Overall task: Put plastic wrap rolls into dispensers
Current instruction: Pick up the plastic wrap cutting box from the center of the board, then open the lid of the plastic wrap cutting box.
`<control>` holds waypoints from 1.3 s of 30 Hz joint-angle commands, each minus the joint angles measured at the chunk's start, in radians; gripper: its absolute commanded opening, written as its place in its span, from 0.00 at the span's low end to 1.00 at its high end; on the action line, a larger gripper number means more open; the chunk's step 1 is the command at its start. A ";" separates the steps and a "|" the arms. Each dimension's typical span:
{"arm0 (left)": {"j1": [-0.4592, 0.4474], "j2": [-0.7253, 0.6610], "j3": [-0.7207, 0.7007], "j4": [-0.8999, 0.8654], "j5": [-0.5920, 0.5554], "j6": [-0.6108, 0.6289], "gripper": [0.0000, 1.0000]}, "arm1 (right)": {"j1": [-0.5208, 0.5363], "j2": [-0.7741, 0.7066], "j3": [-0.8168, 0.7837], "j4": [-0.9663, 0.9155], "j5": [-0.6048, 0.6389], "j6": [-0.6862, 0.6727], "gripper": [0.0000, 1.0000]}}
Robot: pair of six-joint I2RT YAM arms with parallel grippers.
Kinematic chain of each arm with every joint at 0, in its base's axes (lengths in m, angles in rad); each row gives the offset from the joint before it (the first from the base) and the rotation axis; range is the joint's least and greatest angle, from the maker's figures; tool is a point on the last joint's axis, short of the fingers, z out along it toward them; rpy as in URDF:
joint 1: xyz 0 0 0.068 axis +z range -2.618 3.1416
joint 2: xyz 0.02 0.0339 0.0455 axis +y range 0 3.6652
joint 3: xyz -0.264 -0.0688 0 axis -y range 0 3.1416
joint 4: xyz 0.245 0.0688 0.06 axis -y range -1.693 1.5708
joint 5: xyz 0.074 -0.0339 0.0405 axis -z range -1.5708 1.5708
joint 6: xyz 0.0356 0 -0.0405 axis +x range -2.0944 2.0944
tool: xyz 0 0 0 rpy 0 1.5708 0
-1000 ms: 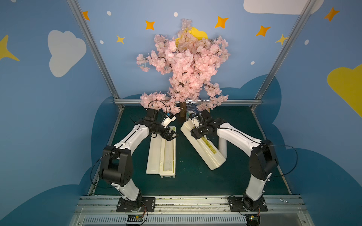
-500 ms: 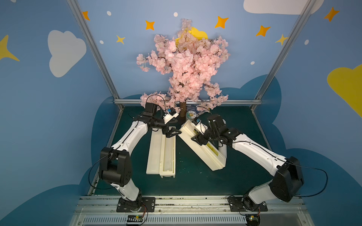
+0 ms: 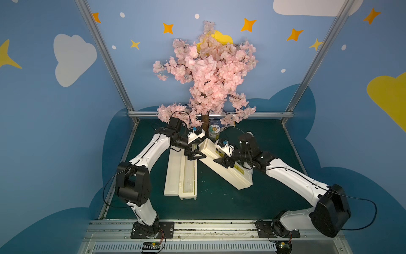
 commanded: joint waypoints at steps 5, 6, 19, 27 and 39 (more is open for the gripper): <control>-0.014 -0.035 -0.057 0.030 0.040 0.009 0.97 | -0.006 0.037 0.076 0.101 -0.067 -0.091 0.44; -0.016 -0.040 -0.065 0.051 0.049 -0.002 0.95 | -0.006 0.039 0.075 0.106 -0.065 -0.087 0.45; -0.019 -0.088 -0.141 0.320 0.130 -0.216 0.71 | -0.008 0.044 0.038 0.116 -0.027 -0.058 0.68; -0.020 -0.052 -0.104 0.285 0.116 -0.322 0.64 | 0.018 0.013 -0.007 0.199 0.104 -0.063 0.83; -0.043 -0.046 -0.087 0.238 0.122 -0.295 0.61 | 0.075 0.054 -0.003 0.308 0.431 -0.079 0.65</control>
